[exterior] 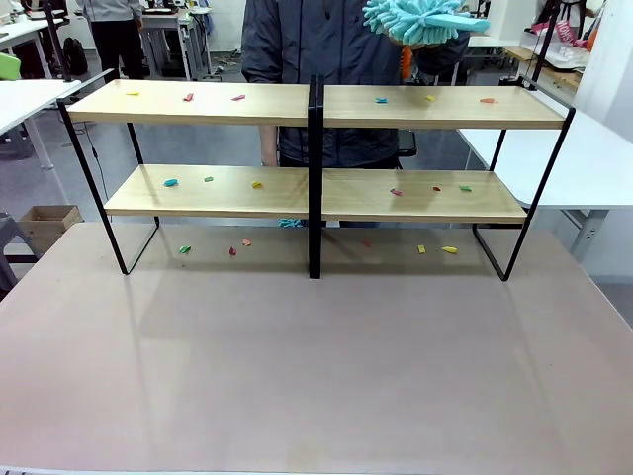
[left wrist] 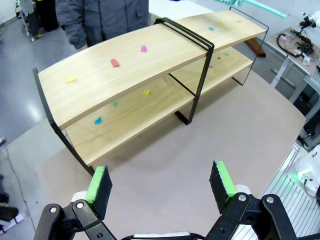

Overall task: Clean the shelves.
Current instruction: Pick up the Duster when the human hands it over.

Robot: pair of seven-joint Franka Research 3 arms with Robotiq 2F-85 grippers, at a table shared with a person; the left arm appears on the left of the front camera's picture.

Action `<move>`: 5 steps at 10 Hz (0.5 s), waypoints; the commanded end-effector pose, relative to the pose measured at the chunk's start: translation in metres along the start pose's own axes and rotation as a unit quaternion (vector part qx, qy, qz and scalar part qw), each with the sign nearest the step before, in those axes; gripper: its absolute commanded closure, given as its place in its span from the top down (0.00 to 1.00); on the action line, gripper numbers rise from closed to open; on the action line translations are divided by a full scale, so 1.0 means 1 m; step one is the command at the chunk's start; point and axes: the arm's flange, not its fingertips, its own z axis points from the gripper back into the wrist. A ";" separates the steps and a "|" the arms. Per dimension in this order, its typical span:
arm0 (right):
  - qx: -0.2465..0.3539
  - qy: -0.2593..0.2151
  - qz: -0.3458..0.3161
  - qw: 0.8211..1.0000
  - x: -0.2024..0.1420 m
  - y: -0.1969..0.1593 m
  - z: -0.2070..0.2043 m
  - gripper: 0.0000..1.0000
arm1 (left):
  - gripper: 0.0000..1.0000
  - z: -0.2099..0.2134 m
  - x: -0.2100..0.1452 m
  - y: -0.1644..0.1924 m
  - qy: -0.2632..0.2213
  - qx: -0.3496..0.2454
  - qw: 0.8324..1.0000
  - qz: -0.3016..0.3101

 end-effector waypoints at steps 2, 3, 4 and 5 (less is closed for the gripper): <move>0.043 0.026 -0.063 0.997 0.037 0.008 -0.038 1.00 | 1.00 0.001 0.000 -0.002 0.003 0.000 1.000 -0.001; 0.117 0.042 -0.172 0.977 0.071 0.014 -0.084 1.00 | 1.00 0.001 0.000 -0.002 0.003 0.000 1.000 -0.001; 0.181 0.046 -0.300 0.935 0.102 0.024 -0.135 1.00 | 1.00 0.001 0.000 -0.002 0.003 0.000 1.000 -0.001; 0.240 0.076 -0.365 0.896 0.117 0.042 -0.174 1.00 | 1.00 0.001 0.000 -0.002 0.003 0.000 1.000 -0.001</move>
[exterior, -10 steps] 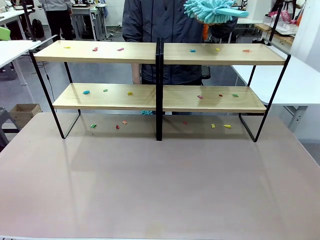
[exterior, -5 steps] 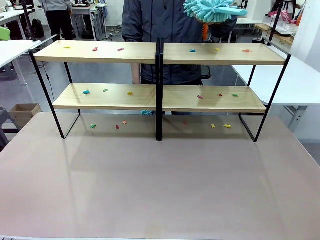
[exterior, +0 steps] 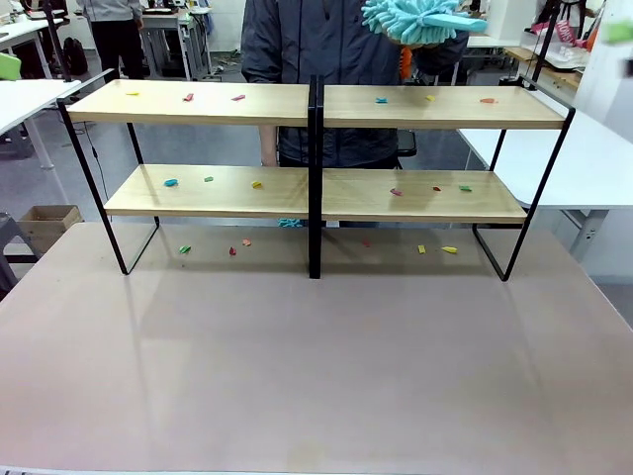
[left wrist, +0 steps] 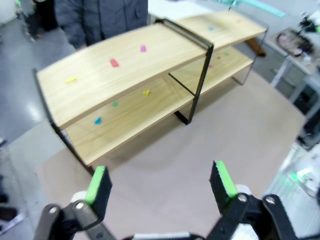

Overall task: Clean the shelves.
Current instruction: Pick up the Duster when the human hands it over.

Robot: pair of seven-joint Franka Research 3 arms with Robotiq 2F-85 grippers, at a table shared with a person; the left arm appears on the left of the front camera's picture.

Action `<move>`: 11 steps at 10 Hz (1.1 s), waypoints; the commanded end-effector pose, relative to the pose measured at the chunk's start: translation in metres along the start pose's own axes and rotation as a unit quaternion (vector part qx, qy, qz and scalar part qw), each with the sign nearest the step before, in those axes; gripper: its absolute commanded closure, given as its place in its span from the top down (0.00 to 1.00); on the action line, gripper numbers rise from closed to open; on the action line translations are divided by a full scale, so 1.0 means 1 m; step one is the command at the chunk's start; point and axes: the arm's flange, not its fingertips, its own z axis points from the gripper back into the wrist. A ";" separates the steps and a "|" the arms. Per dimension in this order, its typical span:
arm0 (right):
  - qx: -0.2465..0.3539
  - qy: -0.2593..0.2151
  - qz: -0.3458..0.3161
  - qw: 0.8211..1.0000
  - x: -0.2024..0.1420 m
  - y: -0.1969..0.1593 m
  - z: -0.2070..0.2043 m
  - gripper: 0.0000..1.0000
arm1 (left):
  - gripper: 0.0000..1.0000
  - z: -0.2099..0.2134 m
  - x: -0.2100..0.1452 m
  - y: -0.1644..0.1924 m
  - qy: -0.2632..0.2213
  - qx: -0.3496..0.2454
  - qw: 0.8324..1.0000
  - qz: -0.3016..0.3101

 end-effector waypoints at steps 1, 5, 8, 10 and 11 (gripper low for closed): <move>-0.054 -0.016 0.061 0.997 -0.025 -0.011 0.057 1.00 | 1.00 0.001 0.000 -0.001 0.003 0.001 1.000 -0.001; 0.008 0.003 -0.161 0.987 0.030 -0.013 -0.026 1.00 | 1.00 0.001 0.000 -0.001 0.003 0.001 1.000 -0.001; 0.055 0.006 -0.344 0.937 0.081 -0.038 -0.096 1.00 | 1.00 0.001 0.000 -0.001 0.003 0.001 1.000 -0.001; 0.088 0.046 -0.375 0.922 0.095 -0.042 -0.137 1.00 | 1.00 0.001 0.000 -0.001 0.003 0.001 1.000 -0.001; 0.090 0.053 -0.381 0.919 0.098 -0.043 -0.151 1.00 | 1.00 0.001 0.000 -0.001 0.003 0.001 1.000 -0.001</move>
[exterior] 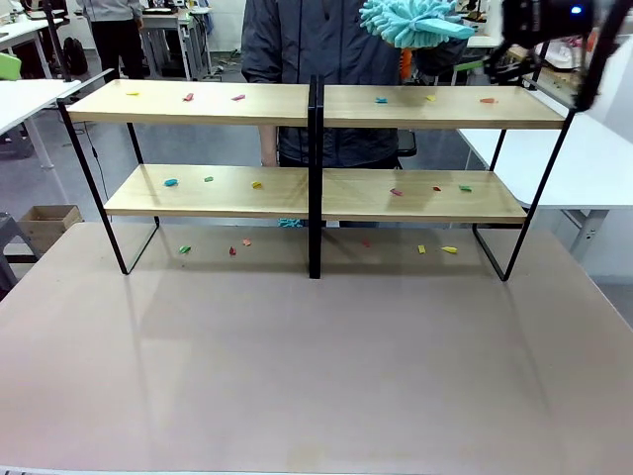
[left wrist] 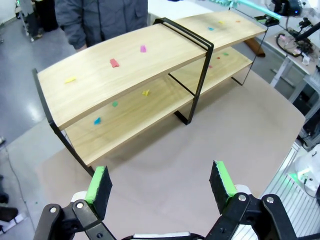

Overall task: Clean the shelves.
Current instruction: Pick up the Duster when the human hands it over.

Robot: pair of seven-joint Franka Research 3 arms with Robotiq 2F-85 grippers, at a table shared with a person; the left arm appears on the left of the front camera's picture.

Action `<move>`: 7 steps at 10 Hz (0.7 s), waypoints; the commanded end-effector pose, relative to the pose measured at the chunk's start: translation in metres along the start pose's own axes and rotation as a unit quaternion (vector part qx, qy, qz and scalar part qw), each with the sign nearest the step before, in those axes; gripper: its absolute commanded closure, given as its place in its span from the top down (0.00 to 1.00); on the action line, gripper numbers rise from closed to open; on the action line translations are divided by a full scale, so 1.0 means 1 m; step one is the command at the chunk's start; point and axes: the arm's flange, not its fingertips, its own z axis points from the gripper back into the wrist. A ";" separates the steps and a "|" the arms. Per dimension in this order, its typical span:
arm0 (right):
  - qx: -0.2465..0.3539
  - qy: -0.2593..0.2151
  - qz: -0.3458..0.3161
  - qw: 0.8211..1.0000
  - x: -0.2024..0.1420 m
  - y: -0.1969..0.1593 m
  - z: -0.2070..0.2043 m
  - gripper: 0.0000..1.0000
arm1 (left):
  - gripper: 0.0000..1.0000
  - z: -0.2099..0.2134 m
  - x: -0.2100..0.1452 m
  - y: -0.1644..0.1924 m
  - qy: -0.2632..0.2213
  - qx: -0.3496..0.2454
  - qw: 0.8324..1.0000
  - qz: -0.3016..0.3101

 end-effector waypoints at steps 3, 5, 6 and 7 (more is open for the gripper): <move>0.008 -0.006 -0.016 1.000 0.005 0.012 -0.005 1.00 | 1.00 0.001 0.000 -0.001 0.003 0.002 1.000 0.000; 0.006 -0.001 0.000 1.000 0.002 0.009 -0.004 0.47 | 1.00 0.001 0.000 -0.001 0.003 0.002 1.000 0.000; 0.009 0.004 0.001 1.000 0.002 0.010 -0.004 0.44 | 1.00 0.001 0.000 -0.001 0.003 0.002 1.000 0.000; 0.012 0.004 0.000 1.000 0.002 0.010 -0.003 0.00 | 1.00 0.001 0.000 -0.001 0.003 0.002 1.000 0.000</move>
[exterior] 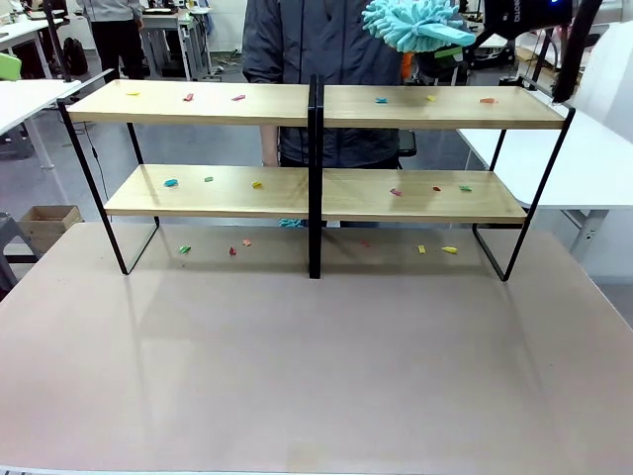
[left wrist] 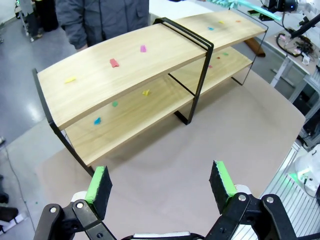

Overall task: Clean the shelves.
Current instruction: Pick up the Duster when the human hands it over.

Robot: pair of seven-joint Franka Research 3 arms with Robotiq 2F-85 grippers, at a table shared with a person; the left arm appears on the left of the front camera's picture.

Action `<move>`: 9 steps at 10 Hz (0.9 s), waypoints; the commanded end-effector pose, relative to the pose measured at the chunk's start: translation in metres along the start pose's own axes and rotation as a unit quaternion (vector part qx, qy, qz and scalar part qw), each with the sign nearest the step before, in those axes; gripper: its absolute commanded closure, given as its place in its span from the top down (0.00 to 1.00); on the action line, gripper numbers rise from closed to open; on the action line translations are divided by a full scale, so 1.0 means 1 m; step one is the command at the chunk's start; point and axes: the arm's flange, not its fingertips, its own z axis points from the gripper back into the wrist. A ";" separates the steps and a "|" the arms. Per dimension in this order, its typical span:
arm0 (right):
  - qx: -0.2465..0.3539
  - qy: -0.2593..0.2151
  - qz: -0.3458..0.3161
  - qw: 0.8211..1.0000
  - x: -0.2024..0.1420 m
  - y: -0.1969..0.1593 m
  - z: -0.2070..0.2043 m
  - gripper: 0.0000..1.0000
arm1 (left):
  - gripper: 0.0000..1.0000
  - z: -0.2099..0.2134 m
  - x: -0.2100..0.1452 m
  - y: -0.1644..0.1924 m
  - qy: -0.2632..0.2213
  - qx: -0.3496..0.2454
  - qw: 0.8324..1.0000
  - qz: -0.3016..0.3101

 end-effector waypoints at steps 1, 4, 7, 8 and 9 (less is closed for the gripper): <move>0.016 0.004 0.000 1.000 -0.004 -0.002 0.002 0.00 | 1.00 0.001 0.000 -0.001 0.003 0.002 1.000 0.000; 0.020 0.002 0.001 1.000 -0.004 -0.004 0.004 0.06 | 1.00 0.001 0.000 -0.001 0.003 0.002 1.000 0.000; 0.022 0.002 0.008 1.000 -0.006 -0.005 0.009 0.00 | 1.00 0.001 0.000 -0.001 0.003 0.002 1.000 0.000; 0.022 0.003 0.013 1.000 -0.007 -0.005 0.011 0.00 | 1.00 0.001 0.000 -0.001 0.003 0.002 1.000 0.000; 0.022 0.010 0.024 0.999 -0.010 -0.004 0.016 0.00 | 1.00 0.001 0.000 -0.001 0.003 0.002 1.000 0.000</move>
